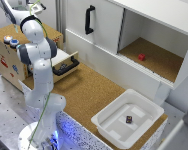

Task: Go push the yellow block into the drawer

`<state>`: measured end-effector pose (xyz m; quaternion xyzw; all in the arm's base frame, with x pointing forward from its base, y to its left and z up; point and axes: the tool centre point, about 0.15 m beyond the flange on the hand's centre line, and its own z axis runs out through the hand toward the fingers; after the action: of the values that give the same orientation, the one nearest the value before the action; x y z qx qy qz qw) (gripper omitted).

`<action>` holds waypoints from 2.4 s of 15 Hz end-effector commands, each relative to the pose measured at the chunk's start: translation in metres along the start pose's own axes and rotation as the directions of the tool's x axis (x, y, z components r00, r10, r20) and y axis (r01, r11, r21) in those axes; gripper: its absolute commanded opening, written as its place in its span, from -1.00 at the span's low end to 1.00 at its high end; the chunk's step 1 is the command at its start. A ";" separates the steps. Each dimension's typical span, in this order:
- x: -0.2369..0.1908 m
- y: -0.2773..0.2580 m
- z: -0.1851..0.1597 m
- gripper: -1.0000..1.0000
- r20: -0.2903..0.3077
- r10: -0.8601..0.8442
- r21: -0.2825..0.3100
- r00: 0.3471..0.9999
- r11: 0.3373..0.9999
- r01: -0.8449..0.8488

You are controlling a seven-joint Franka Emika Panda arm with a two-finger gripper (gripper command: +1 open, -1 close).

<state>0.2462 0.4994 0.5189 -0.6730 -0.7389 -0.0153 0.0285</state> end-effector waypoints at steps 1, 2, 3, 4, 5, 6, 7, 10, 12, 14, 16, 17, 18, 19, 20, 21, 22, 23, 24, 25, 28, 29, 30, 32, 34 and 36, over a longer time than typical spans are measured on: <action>-0.003 0.000 0.057 -1.00 -0.106 0.024 -0.032 0.994 0.999 -0.028; 0.000 0.005 0.059 -1.00 -0.122 0.041 -0.034 0.992 0.998 -0.045; 0.003 0.010 0.060 -1.00 -0.128 0.052 -0.037 0.990 0.998 -0.058; 0.006 0.016 0.063 -1.00 -0.133 0.061 -0.037 0.989 0.997 -0.066; 0.009 0.023 0.066 -1.00 -0.133 0.064 -0.037 0.989 0.997 -0.069; 0.010 0.030 0.071 -1.00 -0.137 0.060 -0.033 0.989 0.997 -0.065; 0.011 0.039 0.073 -1.00 -0.134 0.050 -0.033 0.990 0.998 -0.055; 0.007 0.065 0.068 -1.00 -0.136 0.056 -0.044 0.989 0.997 -0.062; 0.002 0.074 0.065 -1.00 -0.112 0.043 -0.056 0.993 0.997 -0.050; -0.007 0.077 0.061 -1.00 -0.098 0.034 -0.060 0.995 0.997 -0.040; -0.015 0.072 0.063 -1.00 -0.084 0.025 -0.043 0.996 0.999 -0.029; -0.018 0.069 0.066 -1.00 -0.076 0.022 -0.036 0.997 0.999 -0.025; -0.021 0.065 0.069 -1.00 -0.069 0.018 -0.029 0.997 0.999 -0.020; -0.024 0.062 0.071 -1.00 -0.065 0.020 -0.026 0.998 0.999 -0.022; -0.028 0.058 0.073 -1.00 -0.057 0.018 -0.022 0.998 1.000 -0.019; -0.030 0.056 0.075 -1.00 -0.052 0.017 -0.016 0.998 1.000 -0.018; -0.034 0.054 0.078 -1.00 -0.039 0.016 -0.013 0.999 1.000 -0.016; -0.037 0.053 0.079 -1.00 -0.036 0.016 -0.013 0.999 1.000 -0.016; -0.040 0.053 0.080 -1.00 -0.032 0.019 -0.013 0.999 1.000 -0.019; -0.044 0.054 0.079 -1.00 -0.027 0.022 -0.017 0.999 1.000 -0.023; -0.053 0.056 0.075 -1.00 -0.017 0.023 -0.029 1.000 0.999 -0.024; -0.059 0.057 0.075 -1.00 -0.008 0.025 -0.030 1.000 0.999 -0.025; -0.064 0.058 0.075 -1.00 -0.004 0.032 -0.033 0.999 0.999 -0.032; -0.072 0.060 0.073 -1.00 -0.009 0.050 -0.034 0.999 0.998 -0.050; -0.081 0.058 0.070 -1.00 -0.022 0.070 -0.036 0.997 0.997 -0.071; -0.090 0.056 0.070 -1.00 -0.021 0.084 -0.031 0.996 0.996 -0.084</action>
<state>0.3159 0.4578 0.4466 -0.6994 -0.7147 0.0051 0.0114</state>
